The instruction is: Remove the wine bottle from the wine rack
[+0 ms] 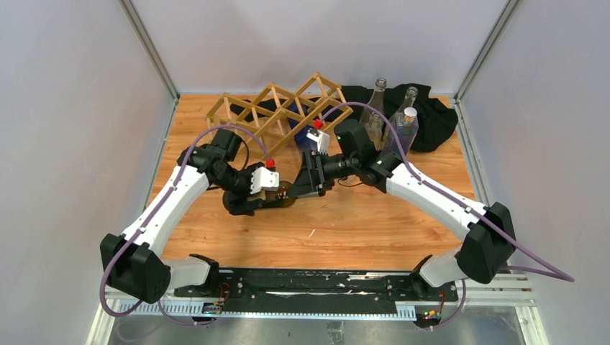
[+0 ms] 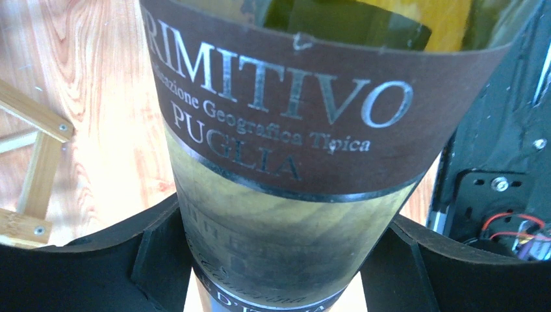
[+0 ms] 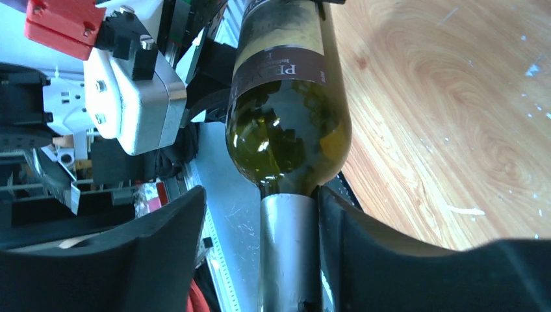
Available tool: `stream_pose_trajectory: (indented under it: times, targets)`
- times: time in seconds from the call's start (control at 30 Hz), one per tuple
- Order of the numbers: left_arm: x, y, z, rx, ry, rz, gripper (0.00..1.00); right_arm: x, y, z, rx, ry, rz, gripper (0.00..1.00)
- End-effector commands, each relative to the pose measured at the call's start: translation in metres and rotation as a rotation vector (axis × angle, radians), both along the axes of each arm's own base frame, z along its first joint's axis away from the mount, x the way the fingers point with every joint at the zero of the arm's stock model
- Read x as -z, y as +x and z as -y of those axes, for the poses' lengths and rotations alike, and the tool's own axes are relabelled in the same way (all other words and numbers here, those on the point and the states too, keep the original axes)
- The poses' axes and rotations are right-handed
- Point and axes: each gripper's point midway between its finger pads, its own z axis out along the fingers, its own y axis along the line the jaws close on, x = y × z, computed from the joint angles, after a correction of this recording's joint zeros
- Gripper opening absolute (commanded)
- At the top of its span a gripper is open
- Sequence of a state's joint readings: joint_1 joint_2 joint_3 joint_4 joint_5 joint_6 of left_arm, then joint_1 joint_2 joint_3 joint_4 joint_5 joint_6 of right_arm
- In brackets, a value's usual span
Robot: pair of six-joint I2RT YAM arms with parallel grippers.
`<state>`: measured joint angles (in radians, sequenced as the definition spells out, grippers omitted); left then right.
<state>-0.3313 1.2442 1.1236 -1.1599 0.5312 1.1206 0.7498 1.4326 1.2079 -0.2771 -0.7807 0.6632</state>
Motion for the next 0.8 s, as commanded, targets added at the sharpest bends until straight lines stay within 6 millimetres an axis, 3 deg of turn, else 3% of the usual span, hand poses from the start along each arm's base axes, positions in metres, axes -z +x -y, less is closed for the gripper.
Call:
stream_pose_trajectory:
  times: [0.0,0.27,0.57,0.77]
  targets:
    - [-0.022,-0.003,0.021,-0.022,-0.128,-0.023,0.0,-0.03,0.009,-0.002,0.042,0.078,0.101,0.8]
    - [-0.038,-0.011,0.038,-0.108,-0.269,-0.16,0.0,-0.051,0.033,0.016,0.228,0.067,0.235,0.88]
    - [-0.074,-0.008,0.052,-0.169,-0.442,-0.257,0.0,-0.069,0.057,0.05,0.463,0.089,0.285,0.95]
    - [-0.087,-0.009,0.057,-0.187,-0.49,-0.298,0.0,-0.089,0.059,0.05,0.495,0.173,0.315,0.96]
